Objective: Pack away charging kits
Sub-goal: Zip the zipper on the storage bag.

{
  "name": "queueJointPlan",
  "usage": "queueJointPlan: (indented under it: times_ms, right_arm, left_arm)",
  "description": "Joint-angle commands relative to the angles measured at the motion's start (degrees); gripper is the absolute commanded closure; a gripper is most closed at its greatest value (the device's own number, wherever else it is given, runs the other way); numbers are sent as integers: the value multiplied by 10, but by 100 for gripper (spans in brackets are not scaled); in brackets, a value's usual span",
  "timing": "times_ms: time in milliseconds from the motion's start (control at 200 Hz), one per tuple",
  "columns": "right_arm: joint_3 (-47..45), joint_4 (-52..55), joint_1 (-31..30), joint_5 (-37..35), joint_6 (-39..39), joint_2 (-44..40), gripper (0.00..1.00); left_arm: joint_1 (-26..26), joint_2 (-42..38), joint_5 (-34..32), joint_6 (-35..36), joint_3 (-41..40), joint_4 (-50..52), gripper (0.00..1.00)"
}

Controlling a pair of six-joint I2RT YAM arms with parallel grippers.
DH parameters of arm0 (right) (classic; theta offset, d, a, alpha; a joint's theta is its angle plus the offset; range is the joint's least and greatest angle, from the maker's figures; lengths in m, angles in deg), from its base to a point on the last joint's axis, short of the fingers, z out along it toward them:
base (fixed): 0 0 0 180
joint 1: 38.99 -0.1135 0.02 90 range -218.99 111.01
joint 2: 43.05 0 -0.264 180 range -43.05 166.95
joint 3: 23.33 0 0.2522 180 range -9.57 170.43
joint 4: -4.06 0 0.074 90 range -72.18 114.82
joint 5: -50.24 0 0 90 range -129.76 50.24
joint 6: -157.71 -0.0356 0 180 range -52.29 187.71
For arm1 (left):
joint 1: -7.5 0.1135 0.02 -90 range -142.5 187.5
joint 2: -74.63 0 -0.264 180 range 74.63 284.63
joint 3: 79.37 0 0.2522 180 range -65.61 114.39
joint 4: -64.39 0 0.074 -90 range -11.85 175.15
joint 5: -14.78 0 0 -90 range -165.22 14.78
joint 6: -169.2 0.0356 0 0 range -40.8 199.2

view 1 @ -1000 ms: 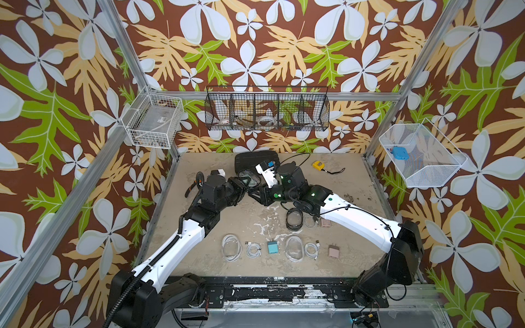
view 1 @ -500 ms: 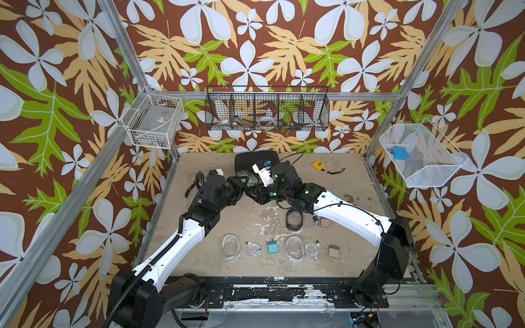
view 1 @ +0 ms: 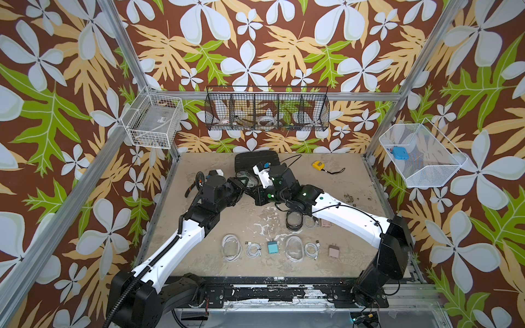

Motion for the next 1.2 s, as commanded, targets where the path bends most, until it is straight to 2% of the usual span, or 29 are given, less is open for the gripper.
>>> queueJointPlan:
  times_ms: [0,435,606,716,936,1041,1196]
  right_arm:
    - [-10,4,2,-38,9,-13,100]
    - [-56,65,13,-77,74,-55,100]
    - [-74,66,25,-110,102,-73,100]
    - [-67,63,38,-115,145,-75,100]
    - [-17,73,54,-97,215,-54,100]
    - [-11,69,54,-117,239,-63,100]
    - [-6,80,58,-183,259,-76,100]
  left_arm:
    - [0,-6,12,0,2,-16,100]
    - [1,-1,5,15,5,-11,100]
    - [9,2,35,33,13,-8,100]
    - [28,8,97,55,16,-11,100]
    - [47,66,330,155,48,-31,100]
    - [50,67,367,194,47,-13,100]
    - [56,64,426,234,41,-9,100]
